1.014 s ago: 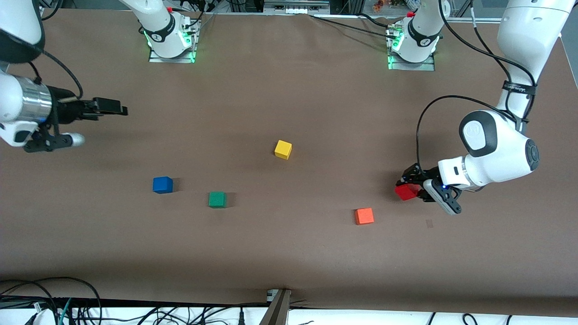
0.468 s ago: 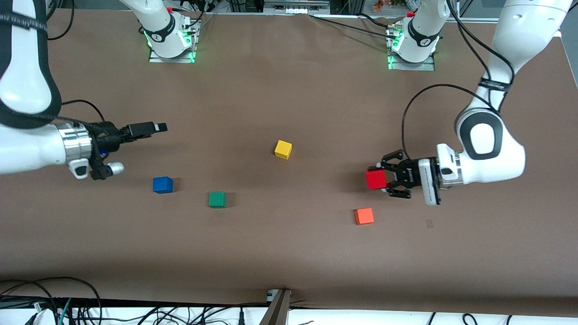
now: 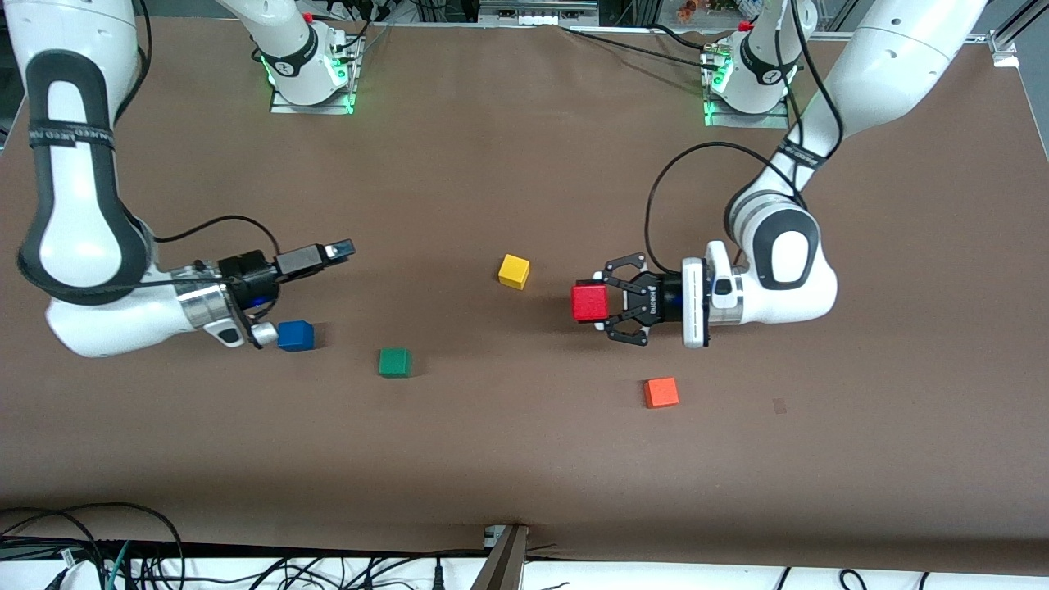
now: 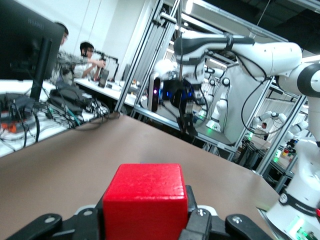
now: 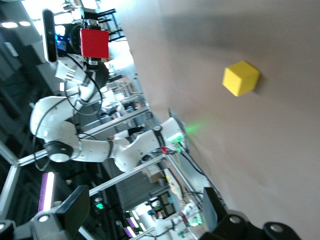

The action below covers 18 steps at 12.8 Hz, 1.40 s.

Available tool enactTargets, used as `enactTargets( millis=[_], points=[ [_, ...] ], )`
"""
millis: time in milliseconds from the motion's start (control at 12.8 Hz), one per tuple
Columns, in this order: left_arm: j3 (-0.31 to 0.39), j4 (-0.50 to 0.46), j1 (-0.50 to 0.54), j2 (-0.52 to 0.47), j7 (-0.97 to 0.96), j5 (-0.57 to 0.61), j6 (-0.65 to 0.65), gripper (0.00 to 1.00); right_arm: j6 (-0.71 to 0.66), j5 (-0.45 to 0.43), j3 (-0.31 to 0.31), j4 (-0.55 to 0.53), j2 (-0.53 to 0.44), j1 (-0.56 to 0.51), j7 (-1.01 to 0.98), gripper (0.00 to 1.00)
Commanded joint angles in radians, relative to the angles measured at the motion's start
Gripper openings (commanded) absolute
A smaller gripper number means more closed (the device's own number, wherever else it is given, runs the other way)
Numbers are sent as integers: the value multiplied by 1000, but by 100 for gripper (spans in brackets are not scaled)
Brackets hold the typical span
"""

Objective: Pass red block to right arm, stack on blue
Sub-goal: 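Carry the red cube toward the right gripper at table center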

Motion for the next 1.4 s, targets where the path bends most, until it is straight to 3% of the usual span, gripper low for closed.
enactTargets(
  millis=[0, 156, 390, 624, 1326],
  points=[
    [-1, 68, -68, 51, 104, -114, 46, 0, 71, 109, 1, -87, -22, 50, -48, 100],
    [-1, 68, -134, 56, 194, -238, 127, 0, 126, 186, 1, -115, -23, 95, -57, 100],
    [1, 68, -224, 69, 309, -407, 154, 0, 197, 223, 1, -116, -23, 139, -56, 100],
    [1, 68, -269, 66, 346, -441, 221, 0, 265, 250, 4, -118, -23, 181, -54, 100],
    [1, 71, -292, 65, 347, -465, 246, 0, 404, 297, 5, -115, -14, 256, -56, 100]
  ],
)
